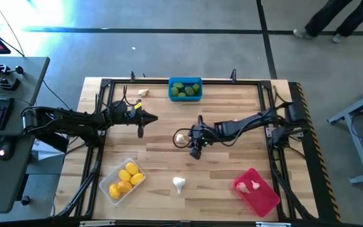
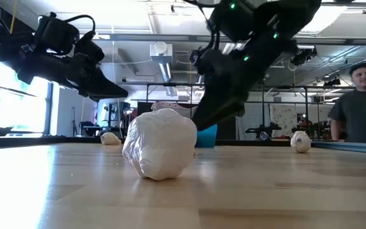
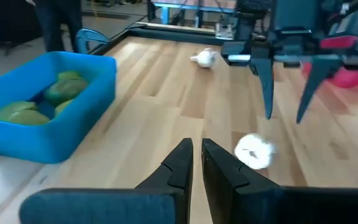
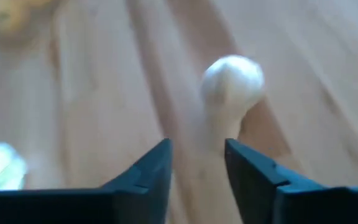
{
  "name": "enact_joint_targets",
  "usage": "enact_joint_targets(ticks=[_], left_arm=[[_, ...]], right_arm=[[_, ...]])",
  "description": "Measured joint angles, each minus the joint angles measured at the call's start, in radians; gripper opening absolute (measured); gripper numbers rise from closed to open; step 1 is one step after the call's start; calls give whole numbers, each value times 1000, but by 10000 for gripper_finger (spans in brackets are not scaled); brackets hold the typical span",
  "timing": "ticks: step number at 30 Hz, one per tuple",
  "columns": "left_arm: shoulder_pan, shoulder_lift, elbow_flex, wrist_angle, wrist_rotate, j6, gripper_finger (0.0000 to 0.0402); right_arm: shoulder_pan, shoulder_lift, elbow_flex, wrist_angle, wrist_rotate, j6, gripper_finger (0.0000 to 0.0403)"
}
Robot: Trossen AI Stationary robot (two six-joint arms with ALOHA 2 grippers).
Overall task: Sort produce into baskets
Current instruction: Put the garlic into the red bin
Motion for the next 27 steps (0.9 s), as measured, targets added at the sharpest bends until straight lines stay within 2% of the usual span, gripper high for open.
enact_joint_targets(ticks=[5,9,12,19,27], left_arm=[[2,0,0,0,-48,9,15],[2,0,0,-1,-50,36,14],[2,0,0,-1,-50,43,14],[2,0,0,-1,-50,44,14],[2,0,-1,-1,-50,35,14]], right_arm=[[4,67,0,124,150,18,210],[4,115,0,259,163,-6,247],[4,152,0,303,165,-8,258],[1,172,0,306,163,-42,251],[-26,172,0,285,49,-40,186]])
